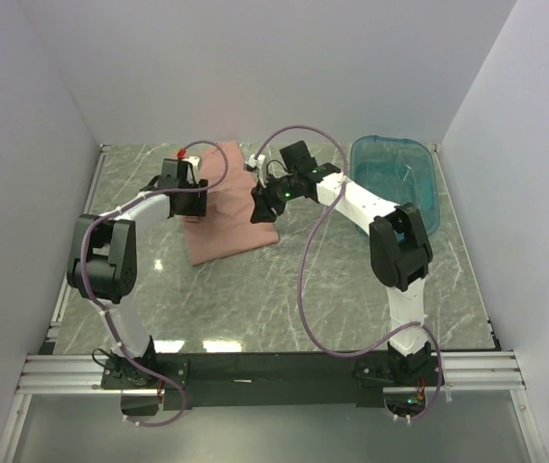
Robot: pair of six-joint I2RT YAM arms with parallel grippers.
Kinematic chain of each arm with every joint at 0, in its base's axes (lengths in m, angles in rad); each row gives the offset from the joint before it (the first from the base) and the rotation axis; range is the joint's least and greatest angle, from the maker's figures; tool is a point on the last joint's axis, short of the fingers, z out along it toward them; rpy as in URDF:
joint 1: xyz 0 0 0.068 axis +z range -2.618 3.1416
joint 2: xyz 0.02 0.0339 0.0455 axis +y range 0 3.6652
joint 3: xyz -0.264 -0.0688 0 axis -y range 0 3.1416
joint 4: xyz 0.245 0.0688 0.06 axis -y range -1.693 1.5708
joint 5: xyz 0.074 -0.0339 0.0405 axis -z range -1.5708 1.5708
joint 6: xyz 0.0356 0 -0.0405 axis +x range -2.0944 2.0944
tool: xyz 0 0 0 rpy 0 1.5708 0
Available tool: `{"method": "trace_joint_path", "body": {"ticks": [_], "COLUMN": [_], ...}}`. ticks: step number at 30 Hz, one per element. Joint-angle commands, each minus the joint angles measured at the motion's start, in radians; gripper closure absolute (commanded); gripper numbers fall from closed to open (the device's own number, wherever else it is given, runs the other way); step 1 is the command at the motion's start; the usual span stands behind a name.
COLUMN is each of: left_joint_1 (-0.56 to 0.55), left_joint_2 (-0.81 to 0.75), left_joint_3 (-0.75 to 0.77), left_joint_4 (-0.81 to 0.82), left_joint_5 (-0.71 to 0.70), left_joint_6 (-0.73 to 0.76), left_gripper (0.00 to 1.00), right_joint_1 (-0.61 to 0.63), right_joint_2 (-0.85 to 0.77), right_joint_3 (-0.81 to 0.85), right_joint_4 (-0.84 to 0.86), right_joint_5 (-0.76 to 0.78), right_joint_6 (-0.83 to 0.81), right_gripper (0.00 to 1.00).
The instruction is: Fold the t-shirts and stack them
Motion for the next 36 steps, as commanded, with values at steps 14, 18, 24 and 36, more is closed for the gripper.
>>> {"method": "trace_joint_path", "body": {"ticks": [14, 18, 24, 36], "left_joint_1": [-0.093, -0.095, -0.095, -0.065], "left_joint_2": [0.082, 0.065, 0.047, 0.087], "left_joint_3": [0.065, 0.056, 0.06, 0.143], "left_joint_4": [0.024, 0.042, 0.055, 0.029], "left_joint_5": [-0.323, -0.352, -0.368, -0.412], "left_joint_6": [0.056, 0.06, 0.076, 0.076], "left_gripper": [0.32, 0.32, 0.33, 0.32], "right_joint_1": [-0.014, -0.013, -0.016, -0.023], "right_joint_2": [0.013, 0.013, 0.019, 0.019], "right_joint_3": [0.027, 0.027, 0.03, 0.033], "right_joint_4": [0.0, 0.002, -0.001, -0.003], "right_joint_5": [-0.055, -0.058, -0.063, -0.071], "right_joint_6": [0.021, 0.022, 0.027, 0.03], "right_gripper": [0.48, 0.48, 0.48, 0.48]}}
